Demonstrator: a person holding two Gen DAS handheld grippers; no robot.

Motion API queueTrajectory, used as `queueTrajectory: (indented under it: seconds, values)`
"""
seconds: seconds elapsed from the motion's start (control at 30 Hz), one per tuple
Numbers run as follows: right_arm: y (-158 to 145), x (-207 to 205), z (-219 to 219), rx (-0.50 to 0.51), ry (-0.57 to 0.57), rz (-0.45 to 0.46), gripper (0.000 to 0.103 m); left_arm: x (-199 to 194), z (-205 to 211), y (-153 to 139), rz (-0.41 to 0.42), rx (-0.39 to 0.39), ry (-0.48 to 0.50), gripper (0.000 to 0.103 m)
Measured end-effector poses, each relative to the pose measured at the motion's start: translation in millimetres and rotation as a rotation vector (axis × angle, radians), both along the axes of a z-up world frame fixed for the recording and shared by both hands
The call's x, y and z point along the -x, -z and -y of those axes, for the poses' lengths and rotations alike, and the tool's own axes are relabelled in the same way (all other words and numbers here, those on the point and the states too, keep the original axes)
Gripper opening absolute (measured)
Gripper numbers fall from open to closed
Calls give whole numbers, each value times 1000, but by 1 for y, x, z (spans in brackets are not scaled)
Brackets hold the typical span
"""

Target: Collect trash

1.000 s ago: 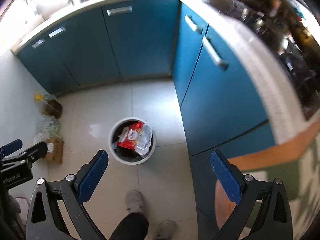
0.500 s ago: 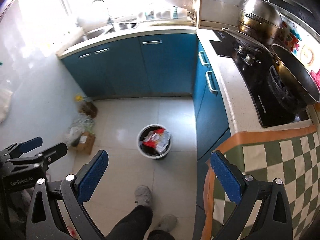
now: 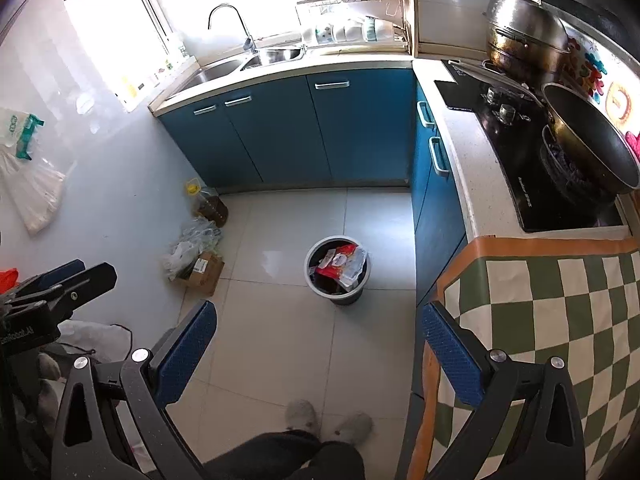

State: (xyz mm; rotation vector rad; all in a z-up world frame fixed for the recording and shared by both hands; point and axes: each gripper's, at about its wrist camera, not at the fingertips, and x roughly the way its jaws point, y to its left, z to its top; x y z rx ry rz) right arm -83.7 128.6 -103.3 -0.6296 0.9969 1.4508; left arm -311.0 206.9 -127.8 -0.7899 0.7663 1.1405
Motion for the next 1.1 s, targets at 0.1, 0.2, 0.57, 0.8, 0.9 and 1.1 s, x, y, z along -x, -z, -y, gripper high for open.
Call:
queueTrajectory:
  seconds: [0.1,0.2,0.57,0.8,0.9,1.1]
  values:
    - [-3,4,2,8,3,-12,103,3,7,-2,-4,-2,4,103]
    - [-4,8,6,-2,-8,-35,103,5,13,-1,-1,-4,5,103]
    - [-10,17,20,-13,5,-40,103,9,25,-1,28,20,20,103]
    - [-5,18,23,3,4,-41,103,9,28,-3,44,34,52,103]
    - [-4,17,25,6,7,-53,103,8,29,-5,44,33,69,103]
    - [0,17,27,14,16,-76,103,9,30,-5,43,36,88,103]
